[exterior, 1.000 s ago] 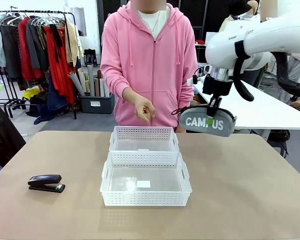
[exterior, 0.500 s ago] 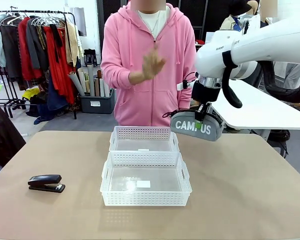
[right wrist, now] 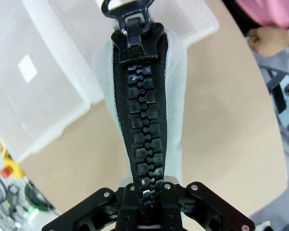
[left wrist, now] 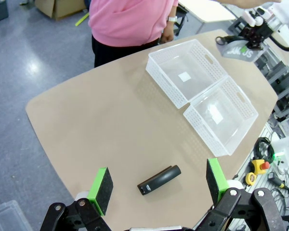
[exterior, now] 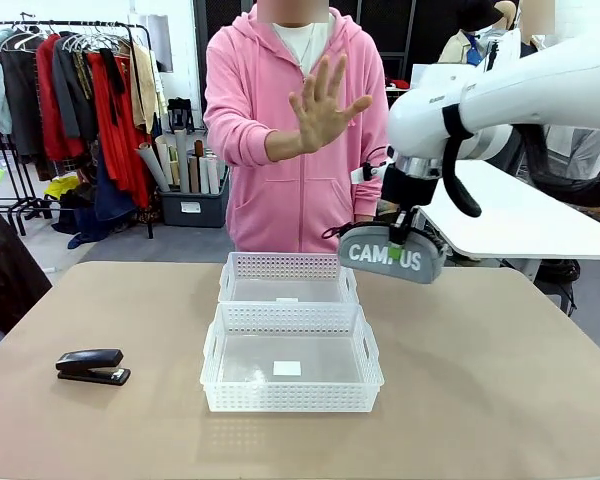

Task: Distribute items into two baskets.
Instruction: Move the picked Pencil pouch towards the Organizing basket indicated by the person, stopping as directed.

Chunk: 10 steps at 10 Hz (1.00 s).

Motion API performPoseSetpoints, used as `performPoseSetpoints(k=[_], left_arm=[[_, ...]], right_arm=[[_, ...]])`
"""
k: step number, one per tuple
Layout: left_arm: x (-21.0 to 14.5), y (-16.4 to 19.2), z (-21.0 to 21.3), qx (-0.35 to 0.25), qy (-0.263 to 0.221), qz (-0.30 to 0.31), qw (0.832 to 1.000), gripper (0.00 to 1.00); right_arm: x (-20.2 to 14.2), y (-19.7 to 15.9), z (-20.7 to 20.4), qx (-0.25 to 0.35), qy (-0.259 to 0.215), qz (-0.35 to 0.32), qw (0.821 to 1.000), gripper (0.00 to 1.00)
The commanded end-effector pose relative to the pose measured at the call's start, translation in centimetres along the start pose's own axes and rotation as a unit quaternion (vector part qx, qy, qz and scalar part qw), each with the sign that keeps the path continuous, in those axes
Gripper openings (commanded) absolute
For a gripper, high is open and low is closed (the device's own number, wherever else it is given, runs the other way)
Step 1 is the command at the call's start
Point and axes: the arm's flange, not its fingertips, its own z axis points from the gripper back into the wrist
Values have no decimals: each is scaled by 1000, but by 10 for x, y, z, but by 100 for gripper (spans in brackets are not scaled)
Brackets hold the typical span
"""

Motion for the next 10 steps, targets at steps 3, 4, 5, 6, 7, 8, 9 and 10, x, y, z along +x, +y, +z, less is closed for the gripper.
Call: performPoseSetpoints(k=[3,4,5,6,7,8,9,10], left_arm=[[1,0,1,-2,-6,-1,1000,100],[1,0,1,-2,-6,-1,1000,100],[1,0,1,-2,-6,-1,1000,100],[1,0,1,-2,-6,-1,1000,100],[1,0,1,-2,-6,-1,1000,100],[1,0,1,-2,-6,-1,1000,100],[1,0,1,-2,-6,-1,1000,100],[1,0,1,-2,-6,-1,1000,100]], right_arm=[[-147,63,51,18,-16,78,997,0],[-166,76,52,21,-28,74,997,0],[-181,83,52,15,-44,71,996,0],[-189,82,51,20,-52,73,996,0],[-190,78,49,26,-50,79,995,0],[-190,76,48,27,-49,81,995,0],[-189,75,48,28,-47,83,995,0],[-190,74,50,25,-44,88,995,0]])
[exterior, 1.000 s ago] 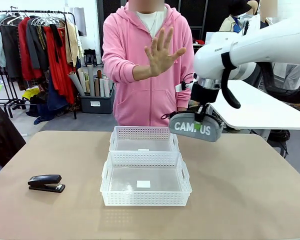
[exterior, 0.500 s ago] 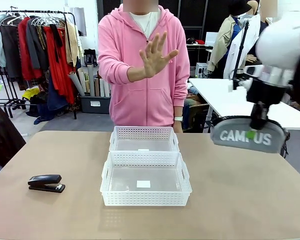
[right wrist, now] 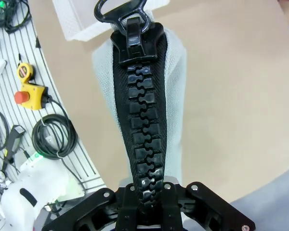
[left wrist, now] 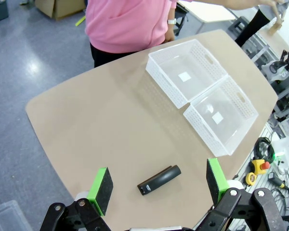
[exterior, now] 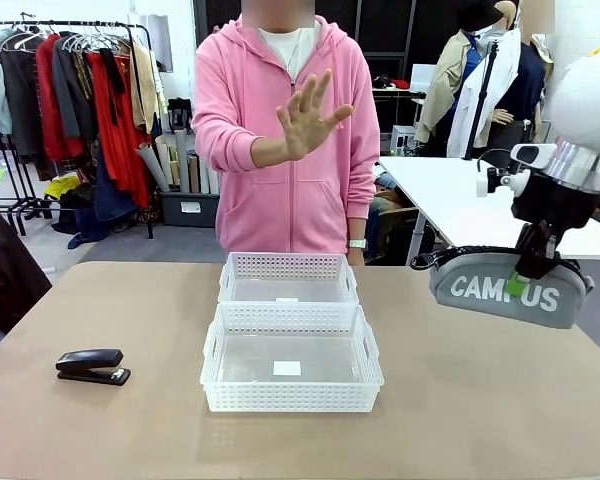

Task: Distribute items into two baskets.
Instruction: Move the picked Pencil pouch towards the Organizing basket indicated by the person, stopping as directed.

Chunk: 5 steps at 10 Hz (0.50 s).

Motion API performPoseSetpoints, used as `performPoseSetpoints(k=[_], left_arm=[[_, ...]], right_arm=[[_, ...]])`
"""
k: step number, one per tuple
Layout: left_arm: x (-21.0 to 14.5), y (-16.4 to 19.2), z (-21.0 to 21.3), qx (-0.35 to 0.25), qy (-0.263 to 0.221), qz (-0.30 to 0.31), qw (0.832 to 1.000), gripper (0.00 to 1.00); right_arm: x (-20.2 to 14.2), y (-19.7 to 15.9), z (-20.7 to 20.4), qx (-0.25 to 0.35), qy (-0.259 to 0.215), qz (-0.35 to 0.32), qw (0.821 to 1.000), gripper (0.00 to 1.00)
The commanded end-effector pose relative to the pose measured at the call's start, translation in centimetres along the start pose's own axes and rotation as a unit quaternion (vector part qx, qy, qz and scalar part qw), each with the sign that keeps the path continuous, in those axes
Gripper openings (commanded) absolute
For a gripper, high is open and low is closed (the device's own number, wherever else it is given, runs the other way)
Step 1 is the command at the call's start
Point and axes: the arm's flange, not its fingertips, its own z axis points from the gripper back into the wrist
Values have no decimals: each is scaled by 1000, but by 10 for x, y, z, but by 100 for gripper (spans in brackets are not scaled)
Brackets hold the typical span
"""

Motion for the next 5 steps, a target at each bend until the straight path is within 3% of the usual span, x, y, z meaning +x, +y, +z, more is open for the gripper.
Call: performPoseSetpoints(k=[1,5], left_arm=[[1,0,1,-2,-6,-1,1000,100],[1,0,1,-2,-6,-1,1000,100]], right_arm=[[3,-9,3,-7,6,15,1000,0],[0,0,0,0,0,0,1000,0]])
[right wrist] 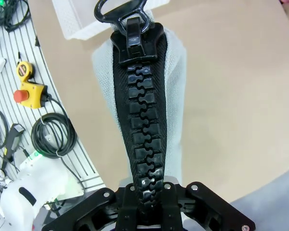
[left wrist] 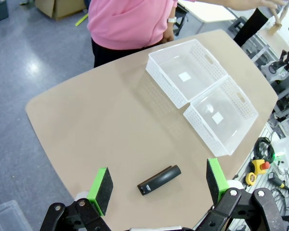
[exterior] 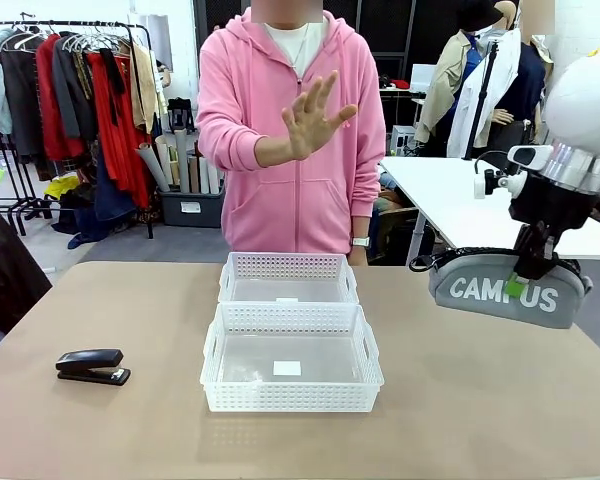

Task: Distribute items into two baskets.
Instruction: Place the picked Pencil pouch into the Organizing basket as instructed by the person.

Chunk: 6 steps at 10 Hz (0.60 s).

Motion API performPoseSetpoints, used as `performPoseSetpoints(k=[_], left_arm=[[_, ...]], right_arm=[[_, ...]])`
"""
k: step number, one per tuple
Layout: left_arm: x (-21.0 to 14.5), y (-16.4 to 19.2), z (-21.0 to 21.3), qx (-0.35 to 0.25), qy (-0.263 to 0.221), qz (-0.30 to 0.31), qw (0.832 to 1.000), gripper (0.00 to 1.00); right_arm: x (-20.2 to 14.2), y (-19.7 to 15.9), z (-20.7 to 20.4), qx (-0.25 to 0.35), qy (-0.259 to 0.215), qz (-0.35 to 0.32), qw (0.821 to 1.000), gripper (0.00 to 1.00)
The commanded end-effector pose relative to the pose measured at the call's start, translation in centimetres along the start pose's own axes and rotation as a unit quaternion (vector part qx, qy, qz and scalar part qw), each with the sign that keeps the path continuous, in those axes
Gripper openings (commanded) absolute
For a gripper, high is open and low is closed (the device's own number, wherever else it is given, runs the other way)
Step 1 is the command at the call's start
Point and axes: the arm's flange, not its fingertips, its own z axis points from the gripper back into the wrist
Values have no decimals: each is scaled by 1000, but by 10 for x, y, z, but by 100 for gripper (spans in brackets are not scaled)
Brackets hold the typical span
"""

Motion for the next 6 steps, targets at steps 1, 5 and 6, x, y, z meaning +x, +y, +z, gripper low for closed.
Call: performPoseSetpoints(k=[1,5,6], left_arm=[[1,0,1,-2,-6,-1,1000,100],[1,0,1,-2,-6,-1,1000,100],[1,0,1,-2,-6,-1,1000,100]], right_arm=[[-1,1,2,-1,-4,-1,1000,0],[-1,1,2,-1,-4,-1,1000,0],[-1,1,2,-1,-4,-1,1000,0]])
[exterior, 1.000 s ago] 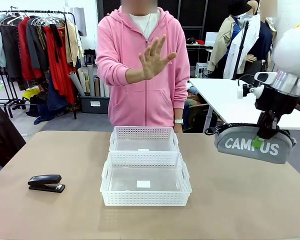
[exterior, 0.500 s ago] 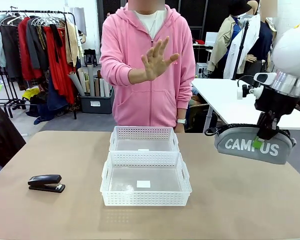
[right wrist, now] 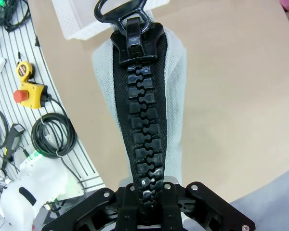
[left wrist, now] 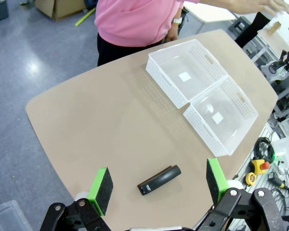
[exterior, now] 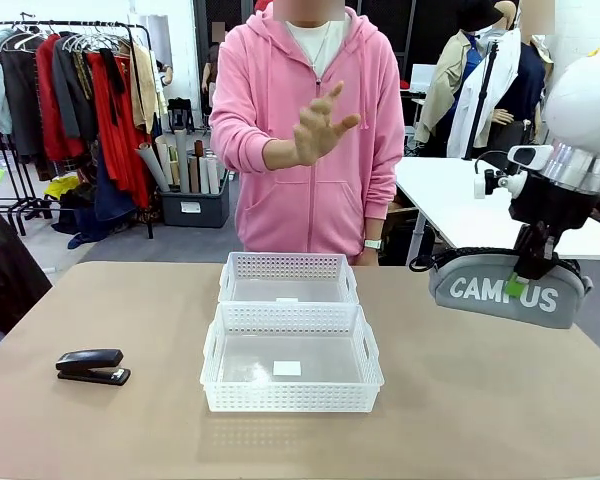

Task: Distribute items into two baskets.
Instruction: Place the picked Pencil pouch into the Organizing basket as instructed by the person.

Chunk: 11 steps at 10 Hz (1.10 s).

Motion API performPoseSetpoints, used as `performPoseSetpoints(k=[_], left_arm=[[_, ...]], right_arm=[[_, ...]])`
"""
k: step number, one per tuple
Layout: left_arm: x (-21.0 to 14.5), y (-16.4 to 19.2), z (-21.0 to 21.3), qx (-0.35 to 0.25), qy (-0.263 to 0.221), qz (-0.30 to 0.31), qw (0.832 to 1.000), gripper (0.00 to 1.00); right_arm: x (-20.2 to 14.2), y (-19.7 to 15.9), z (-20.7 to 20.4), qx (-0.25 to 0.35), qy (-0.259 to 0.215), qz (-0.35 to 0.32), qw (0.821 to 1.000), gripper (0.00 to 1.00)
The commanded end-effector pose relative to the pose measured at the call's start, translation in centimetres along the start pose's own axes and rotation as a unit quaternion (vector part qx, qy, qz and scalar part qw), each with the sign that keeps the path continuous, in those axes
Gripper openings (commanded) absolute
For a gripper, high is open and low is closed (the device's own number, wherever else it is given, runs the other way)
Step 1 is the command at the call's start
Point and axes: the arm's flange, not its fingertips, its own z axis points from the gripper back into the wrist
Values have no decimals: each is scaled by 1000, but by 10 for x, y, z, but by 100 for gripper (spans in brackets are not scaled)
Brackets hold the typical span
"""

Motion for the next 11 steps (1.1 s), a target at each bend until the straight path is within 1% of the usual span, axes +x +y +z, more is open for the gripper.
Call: performPoseSetpoints(k=[1,11], left_arm=[[1,0,1,-2,-6,-1,1000,100],[1,0,1,-2,-6,-1,1000,100]], right_arm=[[-1,1,2,-1,-4,-1,1000,0],[-1,1,2,-1,-4,-1,1000,0]])
